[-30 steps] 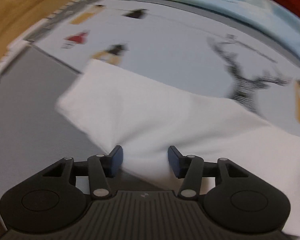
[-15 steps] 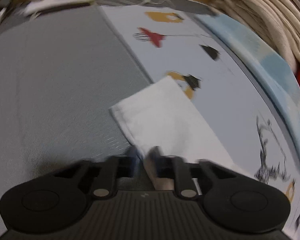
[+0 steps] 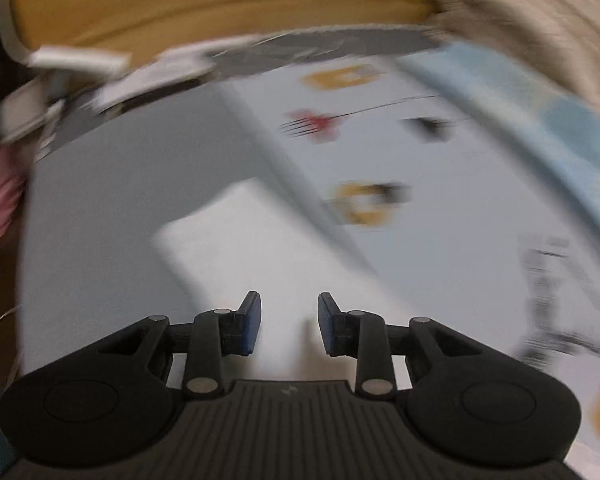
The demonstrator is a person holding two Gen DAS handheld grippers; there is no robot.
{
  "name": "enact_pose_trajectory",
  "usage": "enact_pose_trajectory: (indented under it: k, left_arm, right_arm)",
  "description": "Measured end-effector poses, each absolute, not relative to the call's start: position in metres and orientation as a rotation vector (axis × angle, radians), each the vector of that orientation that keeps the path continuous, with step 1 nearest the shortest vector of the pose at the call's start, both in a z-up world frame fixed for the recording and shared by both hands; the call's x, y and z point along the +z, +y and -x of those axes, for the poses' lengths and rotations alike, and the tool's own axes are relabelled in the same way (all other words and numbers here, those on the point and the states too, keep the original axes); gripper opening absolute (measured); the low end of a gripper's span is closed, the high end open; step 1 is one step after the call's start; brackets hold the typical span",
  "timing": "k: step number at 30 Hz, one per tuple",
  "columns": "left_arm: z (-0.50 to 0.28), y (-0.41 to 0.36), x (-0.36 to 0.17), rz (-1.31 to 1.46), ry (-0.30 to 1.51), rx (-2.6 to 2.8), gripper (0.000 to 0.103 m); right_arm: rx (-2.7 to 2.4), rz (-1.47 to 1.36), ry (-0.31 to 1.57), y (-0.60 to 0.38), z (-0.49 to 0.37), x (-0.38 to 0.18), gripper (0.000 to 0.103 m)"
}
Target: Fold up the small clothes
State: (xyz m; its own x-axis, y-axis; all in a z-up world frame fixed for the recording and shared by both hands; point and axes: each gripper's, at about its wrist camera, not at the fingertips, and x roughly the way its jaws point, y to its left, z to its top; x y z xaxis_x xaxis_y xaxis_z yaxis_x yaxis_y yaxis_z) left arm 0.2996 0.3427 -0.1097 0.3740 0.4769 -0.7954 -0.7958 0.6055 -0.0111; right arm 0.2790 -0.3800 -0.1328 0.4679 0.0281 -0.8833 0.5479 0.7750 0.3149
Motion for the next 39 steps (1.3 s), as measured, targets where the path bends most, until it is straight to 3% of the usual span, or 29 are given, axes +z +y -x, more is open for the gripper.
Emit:
enact_pose_trajectory:
  k: [10,15,20,21,22,23,24,29,31,33,34,35,36,37,39]
  left_arm:
    - [-0.366,0.131,-0.12,0.314,0.869,-0.08,0.036]
    - [-0.382,0.056,-0.161,0.194,0.959,-0.159,0.038]
    - [-0.393,0.028,-0.194,0.073,0.969,-0.141,0.041]
    - [-0.395,0.026,-0.194,0.04,0.953,-0.146,0.039]
    - [-0.398,0.023,-0.195,0.011,0.937,-0.15,0.031]
    - [-0.401,0.021,-0.197,-0.006,0.922,-0.148,0.027]
    - [-0.406,0.021,-0.199,-0.007,0.913,-0.152,0.024]
    - [-0.422,0.017,-0.191,0.02,0.82,-0.164,0.018]
    - [-0.422,0.007,-0.178,0.021,0.759,-0.171,0.024]
    - [-0.421,0.003,-0.165,0.027,0.728,-0.145,0.028]
    - [-0.42,0.003,-0.159,0.038,0.722,-0.145,0.043]
    - [-0.42,0.005,-0.154,0.056,0.734,-0.161,0.052]
    - [-0.418,0.006,-0.15,0.069,0.751,-0.188,0.055]
    - [-0.415,0.007,-0.147,0.073,0.774,-0.231,0.054]
    - [-0.405,0.008,-0.146,0.054,0.798,-0.294,0.053]
  right_arm:
    - [-0.229,-0.533,0.947,-0.391,-0.303,-0.147,0.046]
    - [-0.123,-0.417,0.944,-0.37,-0.339,-0.165,0.045]
    - [-0.138,-0.305,0.964,-0.358,-0.357,-0.192,0.045]
    - [-0.136,-0.27,0.945,-0.355,-0.356,-0.196,0.043]
    - [-0.128,-0.229,0.922,-0.35,-0.356,-0.198,0.038]
    - [-0.105,-0.176,0.9,-0.345,-0.357,-0.199,0.019]
    - [-0.095,-0.142,0.881,-0.343,-0.357,-0.198,0.015]
    - [-0.162,-0.16,0.818,-0.36,-0.363,-0.193,0.011]
    - [-0.207,-0.177,0.782,-0.368,-0.364,-0.186,0.011]
    - [-0.241,-0.195,0.726,-0.375,-0.363,-0.177,0.014]
    - [-0.253,-0.209,0.712,-0.379,-0.362,-0.173,0.014]
    - [-0.261,-0.217,0.716,-0.384,-0.363,-0.17,0.024]
    - [-0.26,-0.225,0.738,-0.389,-0.363,-0.168,0.044]
    - [-0.233,-0.247,0.777,-0.396,-0.362,-0.167,0.052]
    - [-0.183,-0.278,0.786,-0.409,-0.35,-0.164,0.053]
